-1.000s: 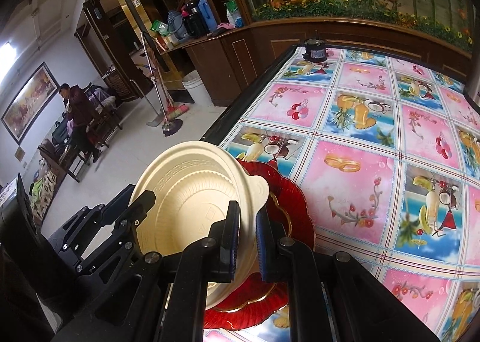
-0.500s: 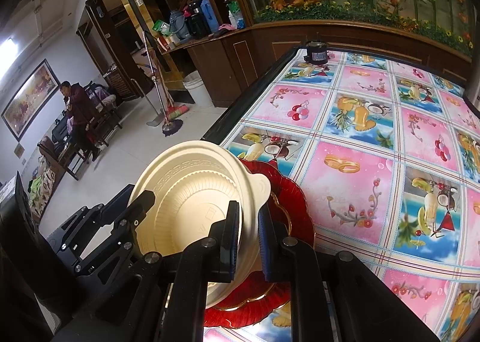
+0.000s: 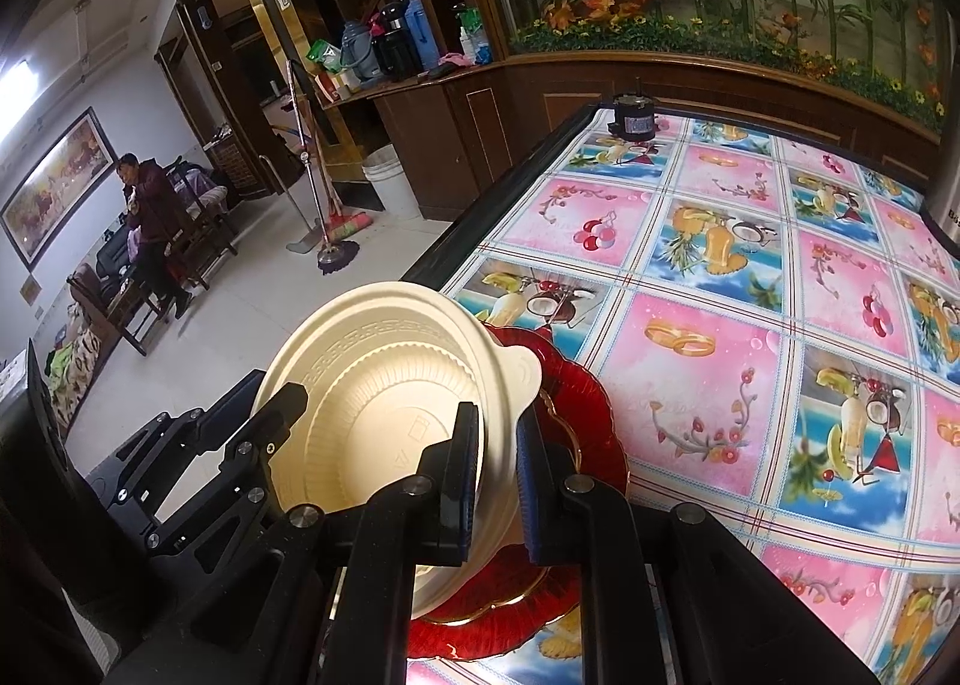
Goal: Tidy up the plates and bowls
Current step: 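Lower the beige bowl into the white bowl with the left gripper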
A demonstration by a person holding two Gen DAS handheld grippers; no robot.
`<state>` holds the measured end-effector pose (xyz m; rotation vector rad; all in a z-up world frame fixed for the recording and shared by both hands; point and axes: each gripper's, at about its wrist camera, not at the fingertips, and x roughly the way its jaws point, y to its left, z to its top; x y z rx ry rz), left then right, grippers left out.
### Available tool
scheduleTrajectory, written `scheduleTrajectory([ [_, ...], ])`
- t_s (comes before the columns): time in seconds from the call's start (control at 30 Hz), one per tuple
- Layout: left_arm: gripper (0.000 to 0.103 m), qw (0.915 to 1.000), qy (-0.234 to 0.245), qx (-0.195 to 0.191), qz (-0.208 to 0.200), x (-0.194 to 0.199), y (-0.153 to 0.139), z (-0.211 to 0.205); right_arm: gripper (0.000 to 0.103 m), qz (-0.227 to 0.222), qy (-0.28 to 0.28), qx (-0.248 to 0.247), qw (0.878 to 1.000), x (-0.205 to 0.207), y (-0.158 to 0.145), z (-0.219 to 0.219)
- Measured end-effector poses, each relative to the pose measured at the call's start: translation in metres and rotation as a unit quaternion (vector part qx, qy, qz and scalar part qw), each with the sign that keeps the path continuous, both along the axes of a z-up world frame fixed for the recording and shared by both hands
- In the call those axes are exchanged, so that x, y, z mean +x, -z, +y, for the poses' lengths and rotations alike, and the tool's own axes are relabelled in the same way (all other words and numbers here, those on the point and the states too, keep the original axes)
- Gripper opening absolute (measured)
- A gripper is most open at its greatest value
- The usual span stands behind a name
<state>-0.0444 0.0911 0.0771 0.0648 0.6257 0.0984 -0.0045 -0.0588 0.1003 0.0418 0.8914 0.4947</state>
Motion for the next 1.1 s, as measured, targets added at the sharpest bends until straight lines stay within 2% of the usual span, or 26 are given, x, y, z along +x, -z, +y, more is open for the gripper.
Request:
scheduleTrajectory([
  [0.77,0.019,1.0,-0.001,-0.002,-0.002,-0.002,-0.002,0.004,0.015,-0.007,-0.003,-0.001,1.0,-0.002,-0.006,0.0],
  [0.9,0.02,1.0,-0.003,-0.008,-0.005,-0.004,-0.007,0.005,0.018,-0.009,-0.001,0.005,1.0,-0.004,-0.009,-0.002],
  [0.93,0.021,0.9999,-0.003,-0.01,-0.005,-0.005,-0.008,0.005,0.021,-0.01,-0.001,0.007,1.0,-0.005,-0.01,-0.004],
  [1.1,0.037,0.9999,-0.005,-0.013,-0.009,-0.006,-0.01,0.003,0.022,-0.02,0.0,0.019,1.0,-0.01,-0.018,-0.013],
])
